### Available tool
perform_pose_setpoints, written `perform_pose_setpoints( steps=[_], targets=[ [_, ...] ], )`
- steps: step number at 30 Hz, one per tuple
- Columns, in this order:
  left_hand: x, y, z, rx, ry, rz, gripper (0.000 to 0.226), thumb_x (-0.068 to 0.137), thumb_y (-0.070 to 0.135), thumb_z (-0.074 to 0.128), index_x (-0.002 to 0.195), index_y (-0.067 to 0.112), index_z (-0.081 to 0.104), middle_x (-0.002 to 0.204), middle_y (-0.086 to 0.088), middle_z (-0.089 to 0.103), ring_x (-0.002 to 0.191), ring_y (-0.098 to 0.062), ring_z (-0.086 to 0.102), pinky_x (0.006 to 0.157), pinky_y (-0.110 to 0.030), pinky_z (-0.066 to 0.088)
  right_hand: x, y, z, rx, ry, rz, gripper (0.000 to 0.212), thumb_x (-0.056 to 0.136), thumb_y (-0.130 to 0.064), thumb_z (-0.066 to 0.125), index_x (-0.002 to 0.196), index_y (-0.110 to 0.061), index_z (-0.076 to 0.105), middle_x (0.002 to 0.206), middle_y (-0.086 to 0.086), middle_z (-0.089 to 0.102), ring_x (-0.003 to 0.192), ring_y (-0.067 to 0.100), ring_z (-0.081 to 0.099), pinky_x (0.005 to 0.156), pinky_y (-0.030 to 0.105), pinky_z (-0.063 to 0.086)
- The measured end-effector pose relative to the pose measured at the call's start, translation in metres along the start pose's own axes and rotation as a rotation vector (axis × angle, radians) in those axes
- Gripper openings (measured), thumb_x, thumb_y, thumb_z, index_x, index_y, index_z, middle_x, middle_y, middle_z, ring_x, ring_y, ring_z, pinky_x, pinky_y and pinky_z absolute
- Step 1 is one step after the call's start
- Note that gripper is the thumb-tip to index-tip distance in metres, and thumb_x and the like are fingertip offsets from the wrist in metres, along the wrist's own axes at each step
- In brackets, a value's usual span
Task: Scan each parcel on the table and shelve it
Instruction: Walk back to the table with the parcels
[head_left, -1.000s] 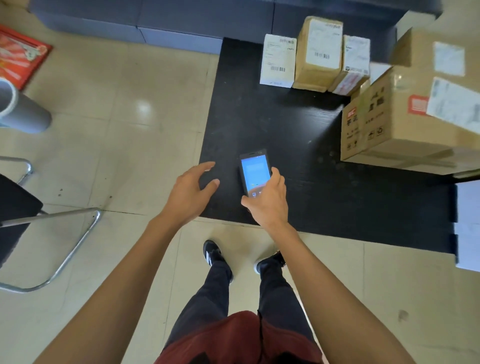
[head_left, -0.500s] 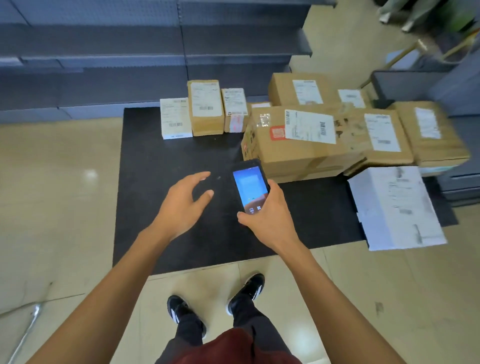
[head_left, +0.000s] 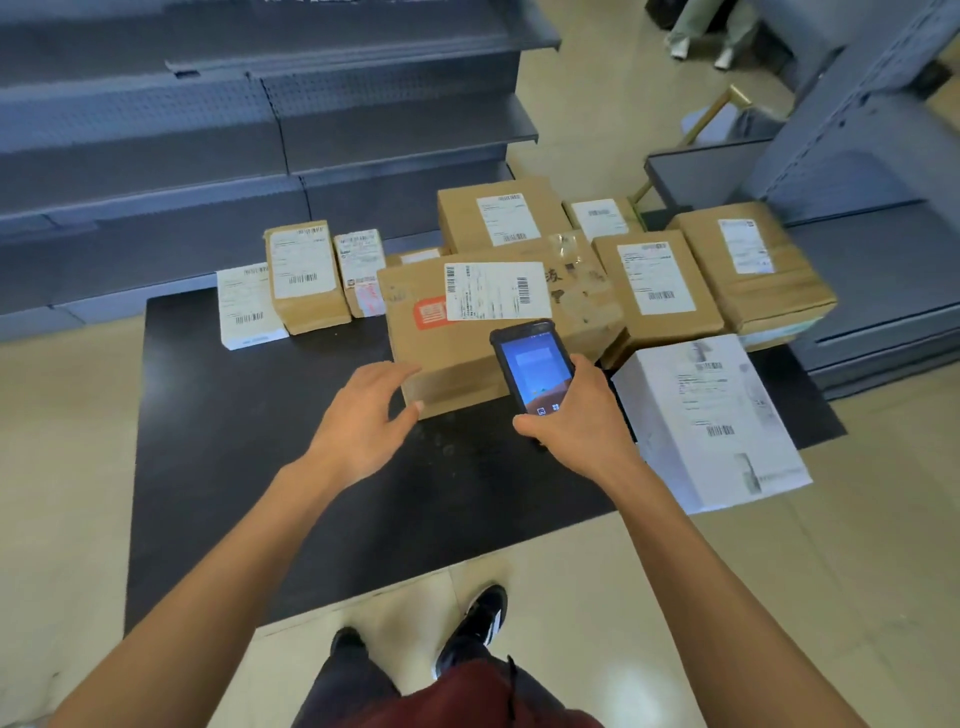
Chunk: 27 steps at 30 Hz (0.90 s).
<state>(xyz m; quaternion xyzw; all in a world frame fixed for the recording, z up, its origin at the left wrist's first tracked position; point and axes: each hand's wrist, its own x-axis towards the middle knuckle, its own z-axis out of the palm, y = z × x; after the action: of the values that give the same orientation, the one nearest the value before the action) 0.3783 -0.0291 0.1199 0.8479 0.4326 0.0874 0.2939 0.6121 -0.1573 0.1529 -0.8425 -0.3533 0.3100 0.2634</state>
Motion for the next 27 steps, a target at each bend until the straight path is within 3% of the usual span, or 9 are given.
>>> perform_pose_setpoints(
  steps=[7,12,17,21,27],
  targets=[
    [0.033,0.005,0.014,0.110,-0.028,0.054,0.050,0.099,0.034,0.059,0.148,0.027,0.050,0.160,0.001,0.037,0.153,-0.022,0.018,0.115,-0.055,0.030,0.020,0.010,-0.023,-0.018,0.000,0.038,0.075,0.065,-0.034,0.087,0.126,-0.021,0.046,0.118,0.000,0.054,0.100,0.016,0.059,0.081,0.037,0.059],
    [0.052,0.000,0.022,0.201,-0.060,0.061,0.048,0.098,0.033,0.059,0.145,0.028,0.052,0.162,-0.005,0.031,0.154,-0.028,0.013,0.118,-0.058,0.024,0.027,0.007,-0.029,-0.012,0.003,0.053,0.068,0.070,-0.030,0.087,0.123,-0.023,0.045,0.122,-0.001,0.053,0.101,0.014,0.056,0.086,0.039,0.056],
    [0.053,-0.010,0.026,0.220,-0.037,0.085,0.047,0.096,0.030,0.061,0.143,0.027,0.055,0.159,-0.005,0.036,0.153,-0.028,0.017,0.115,-0.058,0.030,0.034,0.003,-0.030,-0.035,-0.026,0.092,0.083,0.068,-0.034,0.087,0.136,-0.017,0.042,0.123,0.004,0.054,0.105,0.021,0.057,0.076,0.031,0.052],
    [0.051,-0.012,0.028,0.237,-0.020,0.099,0.047,0.094,0.028,0.063,0.140,0.028,0.055,0.157,-0.004,0.038,0.152,-0.027,0.020,0.112,-0.058,0.034,0.034,0.003,-0.027,-0.050,-0.032,0.096,0.081,0.069,-0.034,0.086,0.135,-0.018,0.042,0.121,0.004,0.054,0.104,0.020,0.057,0.068,0.025,0.048],
    [0.051,-0.012,0.026,0.231,-0.009,0.103,0.046,0.092,0.025,0.066,0.137,0.028,0.057,0.155,-0.004,0.040,0.151,-0.027,0.023,0.108,-0.058,0.038,0.031,0.000,-0.026,-0.044,-0.019,0.103,0.078,0.069,-0.033,0.087,0.133,-0.018,0.044,0.121,0.005,0.054,0.105,0.020,0.057,0.069,0.024,0.049]
  ],
)
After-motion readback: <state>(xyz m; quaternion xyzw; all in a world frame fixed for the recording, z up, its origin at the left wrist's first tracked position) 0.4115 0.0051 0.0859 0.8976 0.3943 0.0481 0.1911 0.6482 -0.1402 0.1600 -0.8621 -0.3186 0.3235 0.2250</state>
